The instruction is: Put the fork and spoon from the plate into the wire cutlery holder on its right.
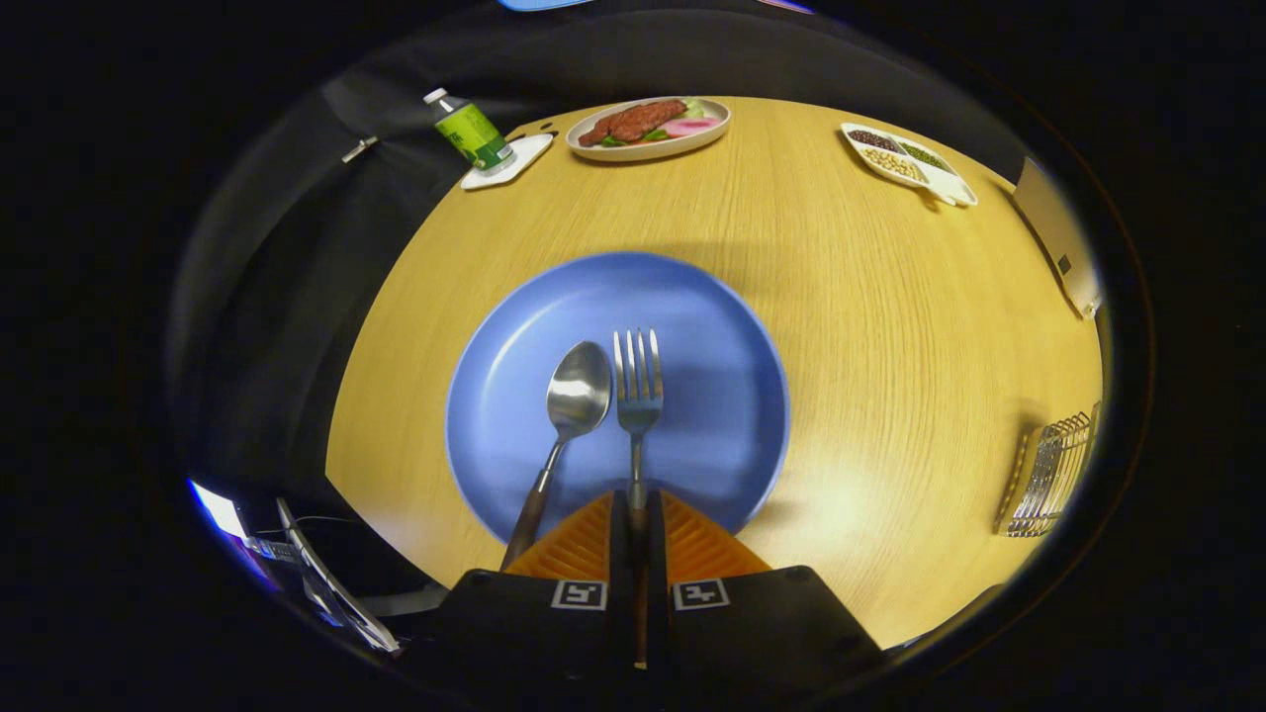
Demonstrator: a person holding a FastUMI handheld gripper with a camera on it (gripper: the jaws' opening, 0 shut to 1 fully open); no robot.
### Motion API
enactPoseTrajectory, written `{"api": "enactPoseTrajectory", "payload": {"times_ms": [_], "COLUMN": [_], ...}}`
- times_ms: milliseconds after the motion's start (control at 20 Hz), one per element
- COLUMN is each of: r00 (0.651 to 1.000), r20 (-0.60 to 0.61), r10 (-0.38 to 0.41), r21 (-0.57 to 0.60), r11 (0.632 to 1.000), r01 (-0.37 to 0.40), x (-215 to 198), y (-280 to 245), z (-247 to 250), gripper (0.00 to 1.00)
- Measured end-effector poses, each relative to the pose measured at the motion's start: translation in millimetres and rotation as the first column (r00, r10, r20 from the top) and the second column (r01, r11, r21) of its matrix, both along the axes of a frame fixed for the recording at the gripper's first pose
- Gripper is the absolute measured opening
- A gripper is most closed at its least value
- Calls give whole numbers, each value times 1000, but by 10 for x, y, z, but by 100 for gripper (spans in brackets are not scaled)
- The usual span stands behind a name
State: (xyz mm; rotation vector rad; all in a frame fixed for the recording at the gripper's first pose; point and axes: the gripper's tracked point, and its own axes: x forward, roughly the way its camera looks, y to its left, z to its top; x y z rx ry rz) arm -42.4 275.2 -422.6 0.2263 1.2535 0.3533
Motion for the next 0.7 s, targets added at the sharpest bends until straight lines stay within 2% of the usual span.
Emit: {"api": "enactPoseTrajectory", "payload": {"times_ms": [200, 350, 550, 700], "r00": [999, 989, 969, 966], "r20": [44, 149, 246, 251], "r10": [-3, 7, 23, 66], "r21": [95, 132, 115, 50], "r11": [995, 991, 992, 995], "r01": [-1, -27, -53, -81], "x": [71, 155, 128, 22], "y": [-90, -311, -850, -1361], "z": [363, 825, 1325, 1464], "gripper": [10, 10, 10, 10]}}
